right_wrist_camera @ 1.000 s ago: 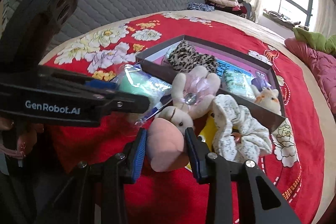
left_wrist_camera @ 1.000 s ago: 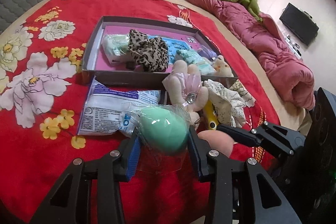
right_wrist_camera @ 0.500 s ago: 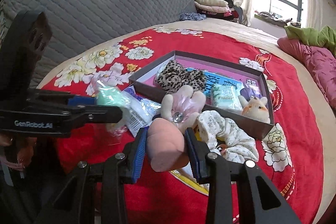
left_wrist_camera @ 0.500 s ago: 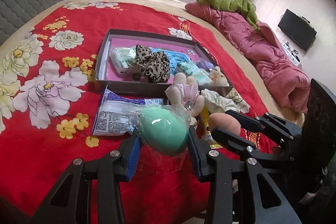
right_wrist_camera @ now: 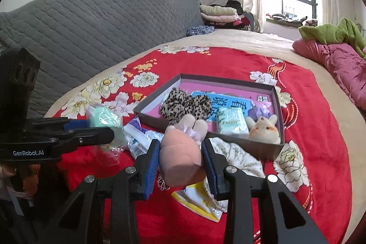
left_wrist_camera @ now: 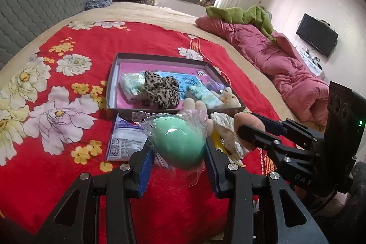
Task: Organize soft objects
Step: 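Lift the green sponge bag with the left tool while the right tool carries the pink sponge over the box, then lower and release the green sponge bag into the box while the right tool releases the pink sponge there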
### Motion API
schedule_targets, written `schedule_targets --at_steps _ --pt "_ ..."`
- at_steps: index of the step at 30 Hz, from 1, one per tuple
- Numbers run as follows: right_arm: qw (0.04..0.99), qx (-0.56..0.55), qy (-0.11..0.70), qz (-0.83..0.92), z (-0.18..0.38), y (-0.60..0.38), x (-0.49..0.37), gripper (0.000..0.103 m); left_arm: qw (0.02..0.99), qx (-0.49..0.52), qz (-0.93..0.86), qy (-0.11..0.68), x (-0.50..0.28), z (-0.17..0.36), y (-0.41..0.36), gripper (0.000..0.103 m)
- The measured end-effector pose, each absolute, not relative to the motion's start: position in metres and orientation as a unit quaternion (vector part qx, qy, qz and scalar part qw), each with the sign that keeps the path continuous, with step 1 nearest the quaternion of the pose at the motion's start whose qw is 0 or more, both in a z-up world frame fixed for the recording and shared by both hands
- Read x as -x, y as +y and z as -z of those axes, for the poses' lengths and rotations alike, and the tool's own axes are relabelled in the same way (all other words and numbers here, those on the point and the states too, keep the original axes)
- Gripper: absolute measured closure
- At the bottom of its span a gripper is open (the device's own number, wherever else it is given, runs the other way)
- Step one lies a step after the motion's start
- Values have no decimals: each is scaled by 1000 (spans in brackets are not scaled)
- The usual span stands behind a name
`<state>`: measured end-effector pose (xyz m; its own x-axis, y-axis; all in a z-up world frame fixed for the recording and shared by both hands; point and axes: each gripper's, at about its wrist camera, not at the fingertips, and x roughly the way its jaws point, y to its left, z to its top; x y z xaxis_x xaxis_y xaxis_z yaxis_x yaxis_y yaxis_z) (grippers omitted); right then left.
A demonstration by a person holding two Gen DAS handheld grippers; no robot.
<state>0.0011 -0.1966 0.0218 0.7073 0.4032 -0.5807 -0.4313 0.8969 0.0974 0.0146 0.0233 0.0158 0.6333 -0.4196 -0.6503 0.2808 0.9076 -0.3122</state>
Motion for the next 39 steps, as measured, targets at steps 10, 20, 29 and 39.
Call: schedule_targets --at_steps 10,20,29,39 --pt "932 10 290 -217 -41 -199 -19 66 913 86 169 361 -25 -31 35 60" --pt "944 0 271 -190 -54 -203 -52 66 920 64 163 350 -64 -42 30 60" --pt "945 -10 269 -184 -53 -202 -71 66 914 67 165 364 -93 -32 26 60" --pt "948 -12 260 -184 -57 -192 -87 66 910 78 162 373 -116 -28 29 60"
